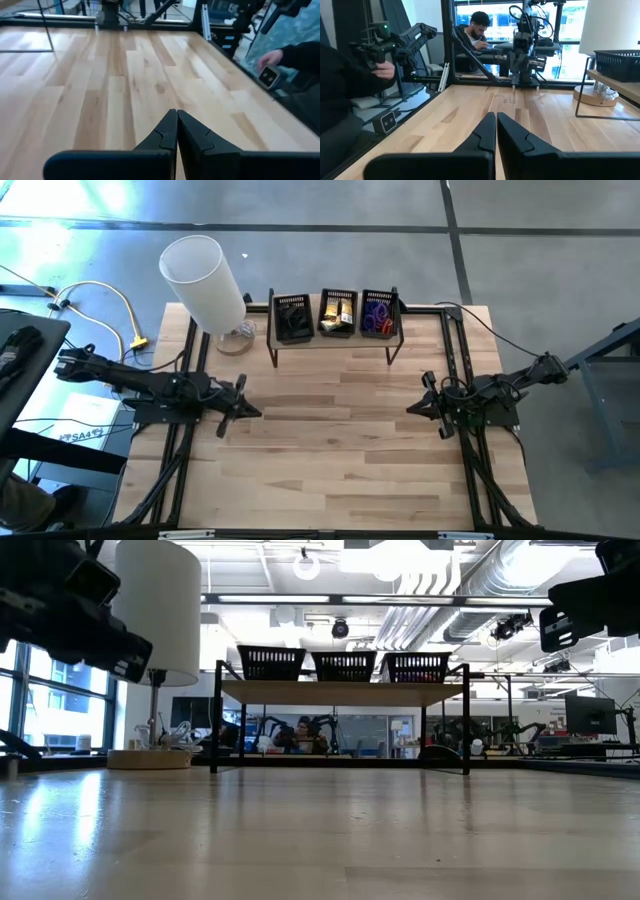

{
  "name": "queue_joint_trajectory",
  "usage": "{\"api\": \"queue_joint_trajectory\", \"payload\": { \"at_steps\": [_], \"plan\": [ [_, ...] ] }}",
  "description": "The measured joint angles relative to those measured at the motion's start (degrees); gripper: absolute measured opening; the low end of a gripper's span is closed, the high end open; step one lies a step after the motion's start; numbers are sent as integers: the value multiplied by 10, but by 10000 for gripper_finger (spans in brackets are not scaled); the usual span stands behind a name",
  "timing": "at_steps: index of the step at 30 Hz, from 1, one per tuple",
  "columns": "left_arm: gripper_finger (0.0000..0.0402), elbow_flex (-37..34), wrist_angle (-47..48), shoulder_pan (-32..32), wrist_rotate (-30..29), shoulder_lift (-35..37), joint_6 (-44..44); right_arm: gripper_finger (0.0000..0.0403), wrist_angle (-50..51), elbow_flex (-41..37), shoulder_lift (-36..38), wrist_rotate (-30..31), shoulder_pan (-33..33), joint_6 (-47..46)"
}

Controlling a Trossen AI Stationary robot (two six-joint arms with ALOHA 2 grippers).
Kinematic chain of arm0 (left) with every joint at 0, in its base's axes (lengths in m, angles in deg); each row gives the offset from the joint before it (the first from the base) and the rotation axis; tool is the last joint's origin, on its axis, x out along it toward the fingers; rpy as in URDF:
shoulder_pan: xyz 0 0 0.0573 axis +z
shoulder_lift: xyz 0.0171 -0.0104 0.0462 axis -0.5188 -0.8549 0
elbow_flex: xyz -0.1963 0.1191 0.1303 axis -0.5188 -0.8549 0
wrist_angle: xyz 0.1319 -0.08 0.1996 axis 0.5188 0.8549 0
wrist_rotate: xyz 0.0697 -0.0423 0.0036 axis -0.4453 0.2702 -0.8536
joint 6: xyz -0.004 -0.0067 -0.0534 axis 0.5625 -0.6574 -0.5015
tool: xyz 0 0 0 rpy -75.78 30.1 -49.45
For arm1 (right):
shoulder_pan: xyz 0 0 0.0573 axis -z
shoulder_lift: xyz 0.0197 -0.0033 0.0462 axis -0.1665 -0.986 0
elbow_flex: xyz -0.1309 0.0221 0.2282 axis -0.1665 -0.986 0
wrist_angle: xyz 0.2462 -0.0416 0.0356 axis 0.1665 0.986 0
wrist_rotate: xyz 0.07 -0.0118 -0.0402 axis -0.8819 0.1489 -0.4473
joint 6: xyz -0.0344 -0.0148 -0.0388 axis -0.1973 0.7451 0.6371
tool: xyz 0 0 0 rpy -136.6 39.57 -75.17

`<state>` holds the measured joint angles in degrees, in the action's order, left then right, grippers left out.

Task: Pick & Place Office Desk Supplies
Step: Return to Home Position

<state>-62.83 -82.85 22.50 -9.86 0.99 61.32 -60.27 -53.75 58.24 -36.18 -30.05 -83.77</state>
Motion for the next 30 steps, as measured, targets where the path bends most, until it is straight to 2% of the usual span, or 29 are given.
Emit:
{"api": "queue_joint_trajectory", "payload": {
  "at_steps": [4, 9, 18, 24, 30],
  "plan": [
    [0, -14, -3, 17, 1, 4, 16, 3, 0, 0, 0, 0, 0, 0],
    [0, -18, 53, 36, 4, 34, 24, 3, 0, 0, 0, 0, 0, 0],
    [0, -18, 111, 87, 89, 132, 70, 3, 1, 0, 0, 0, 0, 0],
    [0, -15, 174, 138, 97, 202, 44, 3, 1, -1, 0, 0, 0, 0],
    [0, -17, 182, 166, 98, 256, 20, 3, 1, -1, 0, 0, 0, 0]
  ]
}}
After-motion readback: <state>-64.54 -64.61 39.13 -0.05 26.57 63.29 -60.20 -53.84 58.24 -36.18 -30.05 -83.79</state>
